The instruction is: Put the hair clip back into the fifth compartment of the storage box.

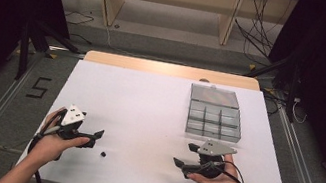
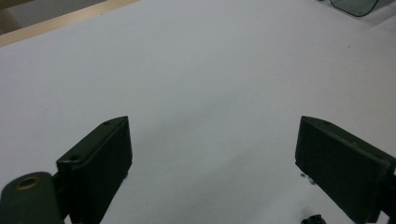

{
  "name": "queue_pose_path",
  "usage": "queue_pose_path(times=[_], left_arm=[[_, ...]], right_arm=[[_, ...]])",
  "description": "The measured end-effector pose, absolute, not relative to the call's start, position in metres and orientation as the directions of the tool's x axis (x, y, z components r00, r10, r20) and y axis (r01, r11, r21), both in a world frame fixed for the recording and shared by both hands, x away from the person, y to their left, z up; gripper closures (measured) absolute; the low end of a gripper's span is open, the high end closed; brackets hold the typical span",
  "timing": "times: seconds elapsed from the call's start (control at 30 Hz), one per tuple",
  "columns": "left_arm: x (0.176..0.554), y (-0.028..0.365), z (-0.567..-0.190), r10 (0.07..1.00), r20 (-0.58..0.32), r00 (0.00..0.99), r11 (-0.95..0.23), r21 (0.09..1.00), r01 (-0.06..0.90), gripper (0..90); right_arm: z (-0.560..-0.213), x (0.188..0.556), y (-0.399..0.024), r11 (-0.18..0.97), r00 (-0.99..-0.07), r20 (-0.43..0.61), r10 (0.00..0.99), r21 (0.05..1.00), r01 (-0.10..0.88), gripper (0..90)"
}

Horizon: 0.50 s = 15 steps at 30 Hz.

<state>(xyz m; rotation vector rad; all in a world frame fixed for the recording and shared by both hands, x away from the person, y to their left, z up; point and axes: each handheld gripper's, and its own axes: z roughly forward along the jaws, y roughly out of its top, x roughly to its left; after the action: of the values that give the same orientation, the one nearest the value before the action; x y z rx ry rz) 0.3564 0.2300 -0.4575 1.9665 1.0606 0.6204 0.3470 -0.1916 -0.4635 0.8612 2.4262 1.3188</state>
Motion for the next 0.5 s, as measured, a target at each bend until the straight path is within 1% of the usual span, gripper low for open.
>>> queue_pose_path(times=[0.03, 0.37, 0.5], left_arm=[[0.356, 0.23, -0.458, 0.848, 0.048, 0.529, -0.33, 0.827, 0.455, 10.4], [0.357, 0.227, -0.459, 0.843, 0.048, 0.536, -0.337, 0.824, 0.456, 10.6], [0.358, 0.226, -0.459, 0.838, 0.061, 0.542, -0.353, 0.819, 0.453, 10.6]], right_arm=[[-0.463, 0.347, -0.184, 0.42, -0.804, 0.06, 0.592, 0.828, 0.371, 26.6], [-0.467, 0.349, -0.151, 0.435, -0.832, 0.061, 0.552, 0.83, 0.35, 27.2], [-0.471, 0.349, -0.133, 0.447, -0.846, 0.067, 0.529, 0.826, 0.345, 27.4]])
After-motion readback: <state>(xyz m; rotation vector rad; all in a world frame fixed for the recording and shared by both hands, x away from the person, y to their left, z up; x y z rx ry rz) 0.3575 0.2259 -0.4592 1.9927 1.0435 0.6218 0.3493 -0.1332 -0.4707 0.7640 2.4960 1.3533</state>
